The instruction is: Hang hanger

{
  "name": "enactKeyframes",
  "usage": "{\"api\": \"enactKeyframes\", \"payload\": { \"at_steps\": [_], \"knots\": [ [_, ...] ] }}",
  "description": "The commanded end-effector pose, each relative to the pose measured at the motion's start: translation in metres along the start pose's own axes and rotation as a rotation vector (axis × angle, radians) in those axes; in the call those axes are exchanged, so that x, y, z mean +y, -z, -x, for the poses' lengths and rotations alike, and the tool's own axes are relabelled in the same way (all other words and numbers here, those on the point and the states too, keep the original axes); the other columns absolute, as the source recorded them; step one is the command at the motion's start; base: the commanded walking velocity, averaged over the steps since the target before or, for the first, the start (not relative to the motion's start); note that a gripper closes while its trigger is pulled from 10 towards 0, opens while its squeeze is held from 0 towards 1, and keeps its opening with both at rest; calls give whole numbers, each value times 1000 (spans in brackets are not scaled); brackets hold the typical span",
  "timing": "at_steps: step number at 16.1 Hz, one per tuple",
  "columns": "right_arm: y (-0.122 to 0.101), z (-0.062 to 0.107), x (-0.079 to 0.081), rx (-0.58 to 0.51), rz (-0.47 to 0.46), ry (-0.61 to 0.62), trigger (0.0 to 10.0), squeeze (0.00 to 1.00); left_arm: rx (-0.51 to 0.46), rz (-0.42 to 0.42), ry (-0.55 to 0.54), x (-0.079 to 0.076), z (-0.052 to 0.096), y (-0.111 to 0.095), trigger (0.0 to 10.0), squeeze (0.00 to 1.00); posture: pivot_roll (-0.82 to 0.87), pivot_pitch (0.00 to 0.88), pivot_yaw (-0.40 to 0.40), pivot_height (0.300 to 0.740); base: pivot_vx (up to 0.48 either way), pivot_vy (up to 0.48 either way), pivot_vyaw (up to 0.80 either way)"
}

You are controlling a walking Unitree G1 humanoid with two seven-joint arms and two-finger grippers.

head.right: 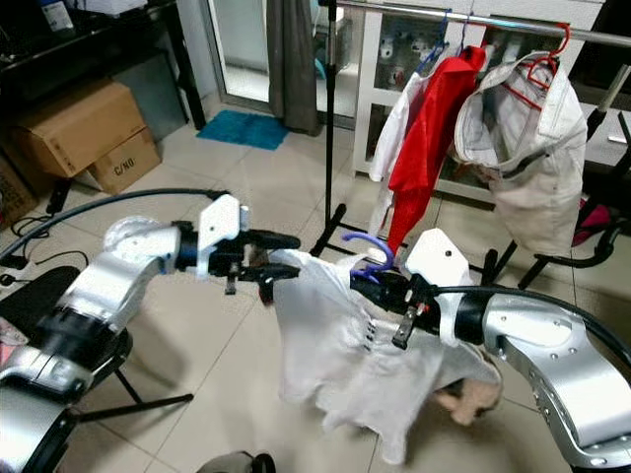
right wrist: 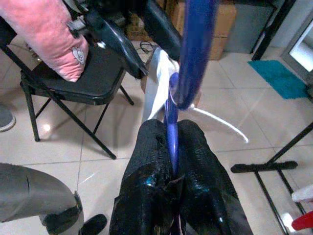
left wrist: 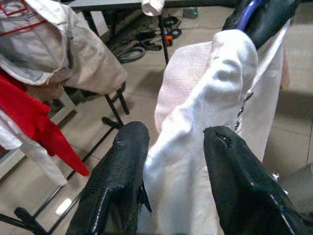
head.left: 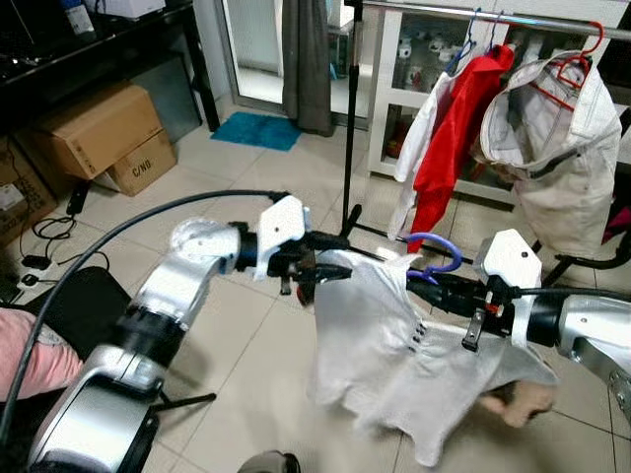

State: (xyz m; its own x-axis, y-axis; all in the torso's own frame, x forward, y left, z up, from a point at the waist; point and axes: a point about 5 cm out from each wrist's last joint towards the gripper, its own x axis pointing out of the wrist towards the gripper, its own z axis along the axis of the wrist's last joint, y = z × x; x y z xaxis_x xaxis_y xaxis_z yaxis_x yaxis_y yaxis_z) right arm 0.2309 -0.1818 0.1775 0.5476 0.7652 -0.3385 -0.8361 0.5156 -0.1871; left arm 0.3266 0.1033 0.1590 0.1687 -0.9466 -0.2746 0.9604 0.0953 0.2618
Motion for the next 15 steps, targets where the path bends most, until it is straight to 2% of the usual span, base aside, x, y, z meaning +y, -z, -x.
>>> {"api": "enactKeyframes", "payload": {
  "at_steps": [1, 6, 9, 10, 12, 15],
  "knots": [
    [-11, -1, 5, -35, 38, -32, 10000, 0, 10, -28, 16, 3, -5, -3, 10000, 0, -99, 0, 76, 740, 0, 0, 0],
    [-14, -4, 10, -44, 42, -57, 10000, 0, -57, -48, 69, 7, -23, -15, 10000, 0, -105, 0, 79, 740, 0, 0, 0],
    [-15, -6, 11, -50, 43, -61, 10000, 0, -77, -54, 103, 2, -34, -17, 10000, 0, -103, 0, 79, 740, 0, 0, 0],
    [-16, -7, 11, -54, 42, -65, 10000, 0, -107, -53, 127, -3, -43, -21, 10000, 0, -102, 0, 79, 740, 0, 0, 0],
    [-16, -8, 12, -56, 42, -67, 10000, 0, -129, -53, 139, -5, -48, -24, 10000, 0, -102, 0, 79, 740, 0, 0, 0],
    [-14, -9, 12, -50, 37, -66, 10000, 0, -225, -76, 169, -7, -56, -45, 10000, 0, -105, 0, 80, 740, 0, 0, 0]
  ]
}}
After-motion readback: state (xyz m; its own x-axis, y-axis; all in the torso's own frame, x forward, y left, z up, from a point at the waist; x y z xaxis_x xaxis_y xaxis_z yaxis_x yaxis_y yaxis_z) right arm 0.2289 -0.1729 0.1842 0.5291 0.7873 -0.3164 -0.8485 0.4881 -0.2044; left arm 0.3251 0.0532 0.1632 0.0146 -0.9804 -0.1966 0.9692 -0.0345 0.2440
